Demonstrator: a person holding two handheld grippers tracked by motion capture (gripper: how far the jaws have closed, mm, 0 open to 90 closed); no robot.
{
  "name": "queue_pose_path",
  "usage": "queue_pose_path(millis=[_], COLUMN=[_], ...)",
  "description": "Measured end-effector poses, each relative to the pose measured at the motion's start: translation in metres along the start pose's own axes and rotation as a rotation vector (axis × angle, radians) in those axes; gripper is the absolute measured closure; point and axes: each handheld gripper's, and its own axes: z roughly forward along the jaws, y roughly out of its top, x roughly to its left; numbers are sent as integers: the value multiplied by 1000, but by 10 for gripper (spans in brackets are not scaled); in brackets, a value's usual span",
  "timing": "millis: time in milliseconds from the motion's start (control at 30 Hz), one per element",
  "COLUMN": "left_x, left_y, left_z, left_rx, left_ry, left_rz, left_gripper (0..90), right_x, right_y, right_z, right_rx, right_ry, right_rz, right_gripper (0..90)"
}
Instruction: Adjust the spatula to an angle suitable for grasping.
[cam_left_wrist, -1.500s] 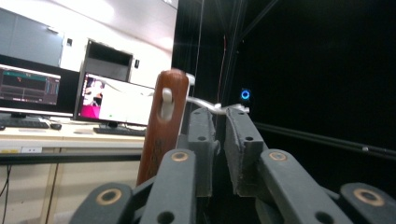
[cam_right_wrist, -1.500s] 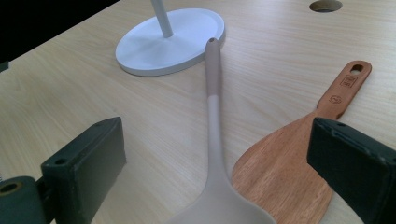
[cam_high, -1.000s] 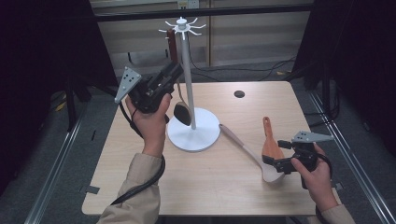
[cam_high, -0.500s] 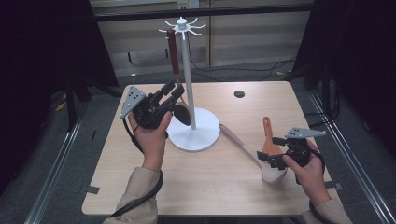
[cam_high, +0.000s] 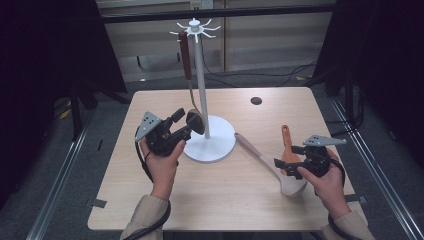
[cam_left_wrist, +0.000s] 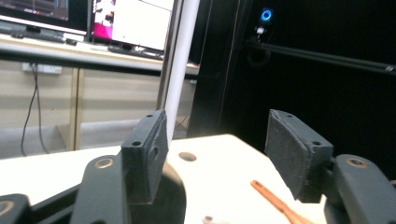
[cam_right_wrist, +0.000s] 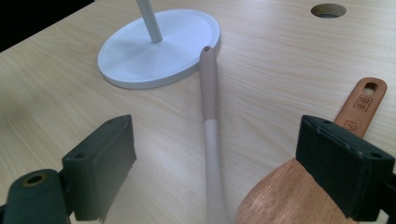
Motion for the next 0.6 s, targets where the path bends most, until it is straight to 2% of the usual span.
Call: queue_pose_path(millis=[200,300,467,533,600], left_x=[1,2,3,3,3], left_y=[-16,-22,-31,-36,-41], left_z=[-6,-8,-13,-15,-16], left_rx=[59,90,109,132,147], left_ry=[16,12,11,7,9], left_rz=[7,24,9,22,17], left_gripper=[316,287,273,268,265], right_x=[2,4,8,10,11], right_y=[3,6,8,9,10], right_z=[3,7,14,18,23], right_rx=[25,41,82,104,123], right_ry=[-40,-46,-53,-54,-50], right_rz=[-1,-11,-33,-46,-60], right_gripper=[123,129,143,156,166])
